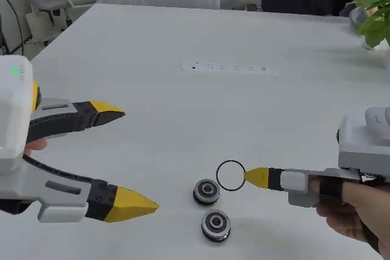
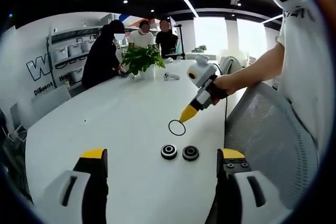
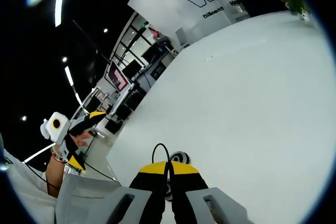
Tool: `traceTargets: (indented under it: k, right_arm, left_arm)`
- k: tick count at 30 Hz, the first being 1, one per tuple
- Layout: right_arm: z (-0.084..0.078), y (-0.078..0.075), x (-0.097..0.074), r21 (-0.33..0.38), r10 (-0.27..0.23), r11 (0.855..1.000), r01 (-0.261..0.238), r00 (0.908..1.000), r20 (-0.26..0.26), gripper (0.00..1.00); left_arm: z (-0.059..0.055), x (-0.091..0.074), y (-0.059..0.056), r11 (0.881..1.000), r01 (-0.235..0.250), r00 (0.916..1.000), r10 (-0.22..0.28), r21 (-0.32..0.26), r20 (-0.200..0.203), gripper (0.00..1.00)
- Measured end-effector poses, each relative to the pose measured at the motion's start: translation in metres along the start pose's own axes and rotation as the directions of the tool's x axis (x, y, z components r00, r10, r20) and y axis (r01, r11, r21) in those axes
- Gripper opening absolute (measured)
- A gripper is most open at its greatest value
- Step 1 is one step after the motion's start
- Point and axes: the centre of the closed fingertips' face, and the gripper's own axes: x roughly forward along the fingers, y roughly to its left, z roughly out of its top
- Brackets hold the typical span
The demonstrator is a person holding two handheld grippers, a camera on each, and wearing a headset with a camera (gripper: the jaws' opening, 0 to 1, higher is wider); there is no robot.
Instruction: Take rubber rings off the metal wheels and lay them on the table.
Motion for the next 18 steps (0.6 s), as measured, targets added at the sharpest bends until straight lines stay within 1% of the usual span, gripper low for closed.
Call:
traceTargets:
  k: [3,4,6,9,13,15,18]
  right_arm:
    - [0.000,0.001,0.000,0.002,0.001,1.000,-0.001,1.0000,0.002,0.00]
    - [0.000,0.001,0.000,0.003,0.002,1.000,-0.002,1.0000,0.002,0.00]
    - [0.000,0.001,0.000,0.004,0.003,1.000,-0.003,1.0000,0.001,0.00]
    - [0.000,0.002,-0.001,0.005,0.006,1.000,-0.006,1.0000,0.001,0.00]
    - [0.001,0.002,-0.001,0.008,0.010,1.000,-0.010,0.9999,0.006,0.00]
    - [0.001,0.003,-0.002,0.010,0.011,1.000,-0.011,0.9999,0.009,0.00]
    - [0.002,0.003,-0.003,0.013,0.013,1.000,-0.013,0.9998,0.012,0.00]
  left_arm:
    - [-0.008,-0.009,0.002,0.999,-0.030,0.9995,0.030,-0.023,0.002,0.84]
    - [-0.012,-0.012,0.003,0.999,-0.041,0.9992,0.041,-0.034,0.002,0.84]
    - [-0.019,-0.018,0.003,0.996,-0.057,0.9984,0.057,-0.064,-0.002,0.84]
    - [-0.027,-0.023,0.002,0.993,-0.074,0.9972,0.075,-0.091,0.005,0.84]
    - [-0.043,-0.030,-0.001,0.988,-0.095,0.9953,0.092,-0.122,-0.028,0.84]
    - [-0.048,-0.033,-0.001,0.985,-0.110,0.9938,0.106,-0.132,-0.033,0.84]
    - [-0.052,-0.036,0.000,0.979,-0.128,0.9917,0.126,-0.161,-0.026,0.84]
